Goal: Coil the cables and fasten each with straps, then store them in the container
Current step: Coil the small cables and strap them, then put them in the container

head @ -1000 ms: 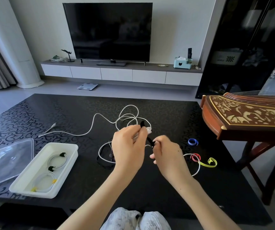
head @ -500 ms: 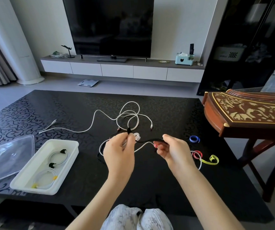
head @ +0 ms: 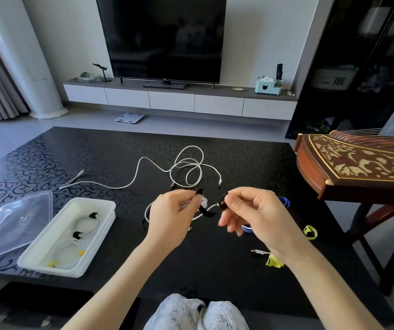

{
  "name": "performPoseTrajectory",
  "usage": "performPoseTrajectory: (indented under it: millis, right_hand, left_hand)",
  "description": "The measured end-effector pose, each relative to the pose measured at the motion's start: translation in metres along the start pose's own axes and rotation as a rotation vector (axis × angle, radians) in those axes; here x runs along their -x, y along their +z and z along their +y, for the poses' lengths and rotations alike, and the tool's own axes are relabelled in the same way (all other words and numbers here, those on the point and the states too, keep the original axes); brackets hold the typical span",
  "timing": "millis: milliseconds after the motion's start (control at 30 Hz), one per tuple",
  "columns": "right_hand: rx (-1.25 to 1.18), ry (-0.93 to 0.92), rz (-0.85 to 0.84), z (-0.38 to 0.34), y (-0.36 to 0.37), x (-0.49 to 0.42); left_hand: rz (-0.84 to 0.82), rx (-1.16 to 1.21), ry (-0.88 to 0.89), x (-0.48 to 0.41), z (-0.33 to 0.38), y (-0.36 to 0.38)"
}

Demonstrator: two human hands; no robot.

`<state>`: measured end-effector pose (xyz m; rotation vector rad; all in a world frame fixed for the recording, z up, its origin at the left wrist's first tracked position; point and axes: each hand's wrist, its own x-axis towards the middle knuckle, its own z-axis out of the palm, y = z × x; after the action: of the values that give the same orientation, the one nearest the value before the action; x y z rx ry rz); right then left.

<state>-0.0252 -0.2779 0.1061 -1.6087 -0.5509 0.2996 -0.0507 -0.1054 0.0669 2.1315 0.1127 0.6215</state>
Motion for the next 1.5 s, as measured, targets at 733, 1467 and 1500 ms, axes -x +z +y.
performPoseTrajectory:
  millis: [733, 1467, 1500]
  right_hand:
    - [0.349, -0.326, 0.289, 0.014, 0.019, -0.012]
    - [0.362, -0.24, 0.165, -0.038, -0.001, -0.025]
    - [0.343, -0.218, 0.152, -0.038, 0.0, -0.027]
  left_hand:
    - [-0.001, -0.113, 0.375, 0.003, 0.005, 0.002]
    - [-0.43, 0.078, 0.466, 0.019, 0.016, -0.015]
    - [-0.426, 0.089, 0.469, 0.02, 0.016, -0.015]
